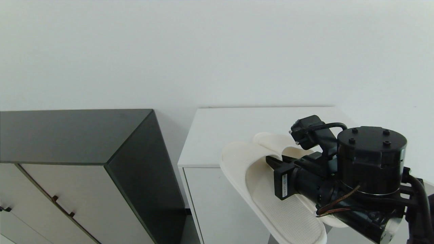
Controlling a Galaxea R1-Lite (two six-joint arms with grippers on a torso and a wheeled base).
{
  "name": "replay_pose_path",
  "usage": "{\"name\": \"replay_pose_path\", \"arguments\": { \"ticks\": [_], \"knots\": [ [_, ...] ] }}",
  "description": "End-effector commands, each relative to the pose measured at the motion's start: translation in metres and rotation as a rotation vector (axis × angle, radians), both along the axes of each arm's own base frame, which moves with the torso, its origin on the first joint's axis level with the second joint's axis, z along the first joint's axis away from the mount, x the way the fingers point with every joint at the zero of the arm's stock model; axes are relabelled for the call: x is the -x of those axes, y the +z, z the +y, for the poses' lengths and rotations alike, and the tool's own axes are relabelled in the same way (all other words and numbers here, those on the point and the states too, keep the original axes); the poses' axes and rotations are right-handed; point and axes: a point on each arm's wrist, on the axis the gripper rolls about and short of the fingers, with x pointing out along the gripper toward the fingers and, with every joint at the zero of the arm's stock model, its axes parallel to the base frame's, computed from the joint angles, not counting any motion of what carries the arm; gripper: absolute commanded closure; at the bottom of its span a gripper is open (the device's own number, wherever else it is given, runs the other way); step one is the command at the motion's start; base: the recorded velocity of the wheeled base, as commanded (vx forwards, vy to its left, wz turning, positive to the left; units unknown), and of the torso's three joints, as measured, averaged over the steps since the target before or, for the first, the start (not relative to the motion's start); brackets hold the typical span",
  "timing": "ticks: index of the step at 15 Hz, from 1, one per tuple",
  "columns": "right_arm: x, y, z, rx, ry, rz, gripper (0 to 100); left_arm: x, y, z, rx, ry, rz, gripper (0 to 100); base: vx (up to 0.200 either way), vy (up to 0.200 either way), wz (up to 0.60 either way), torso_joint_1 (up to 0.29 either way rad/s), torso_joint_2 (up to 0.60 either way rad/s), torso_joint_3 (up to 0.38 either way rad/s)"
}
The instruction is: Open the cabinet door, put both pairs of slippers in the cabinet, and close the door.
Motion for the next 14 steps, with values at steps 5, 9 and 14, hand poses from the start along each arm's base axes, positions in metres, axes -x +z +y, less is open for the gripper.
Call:
{"name": "replay_pose_path", "arguments": {
  "ticks": [5, 9, 14],
  "knots": [
    [-0.0006, -0.0018, 0.001, 0.005, -0.001, 0.003, 100, 0.0, 0.0, 0.0, 0.005, 0.001, 0.0, 100, -0.16, 0.0, 0.0, 0.006, 0.0, 0.003],
    [-0.0006, -0.0018, 0.001, 0.005, -0.001, 0.003, 100, 0.0, 0.0, 0.0, 0.005, 0.001, 0.0, 100, -0.2, 0.0, 0.0, -0.002, 0.0, 0.004],
    [-0.0006, -0.0018, 0.001, 0.005, -0.001, 0.003, 100, 0.0, 0.0, 0.0, 0.006, 0.001, 0.0, 100, -0.2, 0.0, 0.0, 0.002, 0.0, 0.003]
  ]
}}
